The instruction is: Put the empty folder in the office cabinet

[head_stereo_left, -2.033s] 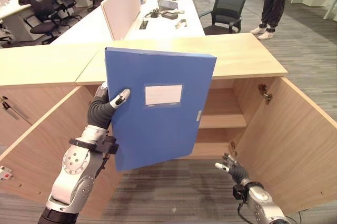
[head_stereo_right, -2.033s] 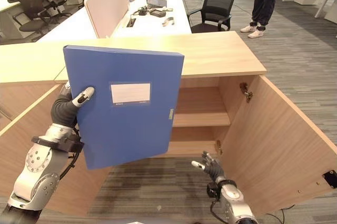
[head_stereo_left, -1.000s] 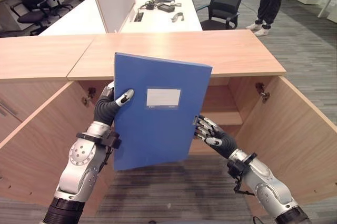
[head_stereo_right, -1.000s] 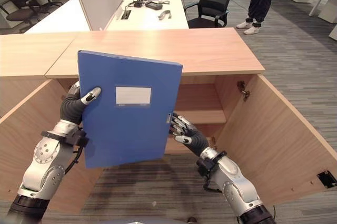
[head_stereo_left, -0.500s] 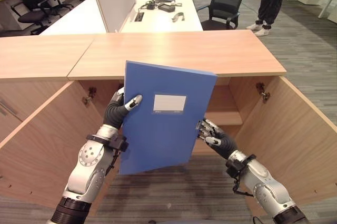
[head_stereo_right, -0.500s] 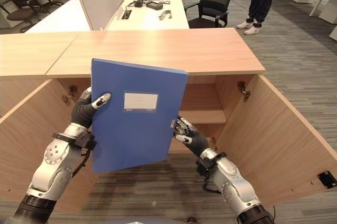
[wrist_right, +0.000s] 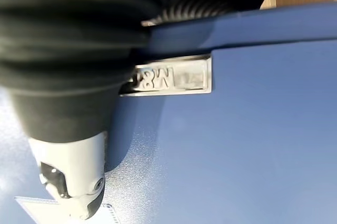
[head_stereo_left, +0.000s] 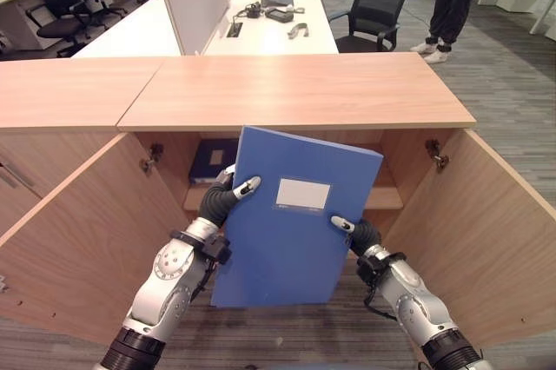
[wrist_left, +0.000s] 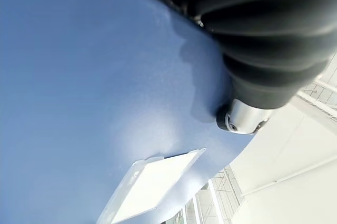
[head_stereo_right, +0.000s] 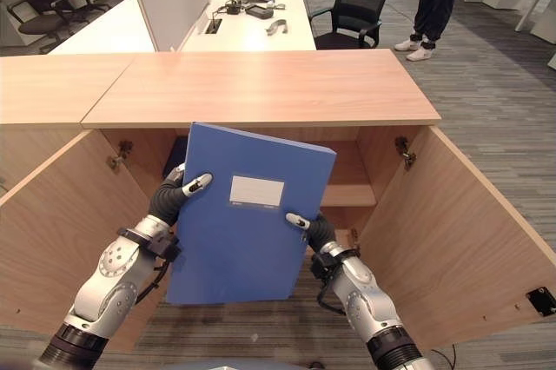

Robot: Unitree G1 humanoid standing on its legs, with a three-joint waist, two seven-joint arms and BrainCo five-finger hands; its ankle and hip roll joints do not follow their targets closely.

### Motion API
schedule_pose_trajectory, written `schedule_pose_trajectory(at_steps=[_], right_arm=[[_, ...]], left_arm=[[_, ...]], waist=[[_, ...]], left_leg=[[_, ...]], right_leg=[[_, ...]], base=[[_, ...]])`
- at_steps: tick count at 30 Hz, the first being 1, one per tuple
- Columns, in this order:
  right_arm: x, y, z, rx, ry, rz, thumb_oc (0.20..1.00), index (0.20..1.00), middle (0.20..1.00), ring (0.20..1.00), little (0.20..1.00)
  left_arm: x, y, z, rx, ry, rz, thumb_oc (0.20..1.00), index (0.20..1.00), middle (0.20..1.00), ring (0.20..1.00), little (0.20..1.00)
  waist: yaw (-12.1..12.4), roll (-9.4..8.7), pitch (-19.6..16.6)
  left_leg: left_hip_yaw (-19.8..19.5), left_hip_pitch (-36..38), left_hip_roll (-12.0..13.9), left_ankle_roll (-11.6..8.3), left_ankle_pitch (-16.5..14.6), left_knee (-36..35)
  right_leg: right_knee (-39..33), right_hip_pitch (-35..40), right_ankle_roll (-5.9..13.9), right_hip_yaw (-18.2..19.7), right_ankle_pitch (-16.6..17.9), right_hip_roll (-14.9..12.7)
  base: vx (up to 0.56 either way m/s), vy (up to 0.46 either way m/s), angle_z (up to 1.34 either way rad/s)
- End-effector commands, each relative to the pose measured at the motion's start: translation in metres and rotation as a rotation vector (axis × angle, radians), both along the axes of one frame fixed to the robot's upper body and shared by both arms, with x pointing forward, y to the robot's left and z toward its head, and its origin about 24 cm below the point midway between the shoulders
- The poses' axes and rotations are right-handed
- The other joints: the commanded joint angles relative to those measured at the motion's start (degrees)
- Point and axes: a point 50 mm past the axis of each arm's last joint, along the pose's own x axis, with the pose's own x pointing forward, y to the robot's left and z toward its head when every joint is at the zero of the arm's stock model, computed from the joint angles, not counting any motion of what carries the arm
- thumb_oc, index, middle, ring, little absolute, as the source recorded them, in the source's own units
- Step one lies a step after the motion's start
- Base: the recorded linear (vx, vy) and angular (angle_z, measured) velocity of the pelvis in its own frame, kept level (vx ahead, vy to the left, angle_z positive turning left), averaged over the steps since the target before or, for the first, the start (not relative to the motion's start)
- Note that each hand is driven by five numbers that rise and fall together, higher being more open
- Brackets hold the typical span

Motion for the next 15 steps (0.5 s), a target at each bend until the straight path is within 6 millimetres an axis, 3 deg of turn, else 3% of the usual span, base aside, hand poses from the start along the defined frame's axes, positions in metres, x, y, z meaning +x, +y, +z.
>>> schedule_pose_trajectory(at_steps=[1,6,7,8,15], right_arm=[[0.022,0.020,0.035,0.060,-0.170,0.030,1.000,1.000,1.000,1.000,1.000],[0.020,0.033,0.042,0.108,-0.190,0.091,1.000,1.000,1.000,1.000,1.000],[0.019,0.035,0.043,0.119,-0.194,0.109,0.451,0.451,0.451,0.451,0.451],[0.017,0.037,0.045,0.127,-0.199,0.125,0.200,0.200,0.200,0.200,0.200],[0.010,0.045,0.062,0.170,-0.261,0.256,0.200,0.200,0.200,0.200,0.200]], left_arm=[[0.006,-0.019,0.025,-0.078,-0.117,-0.106,0.200,0.200,0.200,0.200,0.200],[0.007,-0.020,0.024,-0.077,-0.112,-0.106,0.200,0.200,0.200,0.200,0.200],[0.007,-0.020,0.024,-0.076,-0.111,-0.107,0.200,0.200,0.200,0.200,0.200],[0.007,-0.019,0.023,-0.074,-0.109,-0.108,0.200,0.200,0.200,0.200,0.200],[0.009,-0.015,0.025,-0.069,-0.117,-0.102,0.200,0.200,0.200,0.200,0.200]], waist=[[-0.47,-1.24,-1.13],[-0.43,-1.29,-0.95],[-0.42,-1.34,-0.94],[-0.42,-1.38,-0.91],[-0.29,-1.72,-0.95]], left_leg=[[-1.01,0.18,-1.91,1.58,-3.99,0.17],[-0.89,0.25,-1.98,1.63,-3.95,0.17],[-0.83,0.23,-1.97,1.63,-3.92,0.17],[-0.79,0.24,-1.97,1.64,-3.92,0.17],[-0.53,0.15,-1.94,1.55,-3.85,0.17]], right_leg=[[2.91,0.84,2.81,1.63,-6.08,-1.61],[3.09,0.67,2.82,1.78,-6.06,-1.57],[3.13,0.65,2.84,1.78,-6.07,-1.57],[3.19,0.61,2.84,1.76,-6.08,-1.57],[3.22,0.47,2.96,1.81,-5.97,-1.63]], base=[[0.00,0.000,0.00],[0.00,0.000,0.00],[0.00,0.000,0.00],[0.00,0.000,0.00],[0.00,0.000,0.00]])
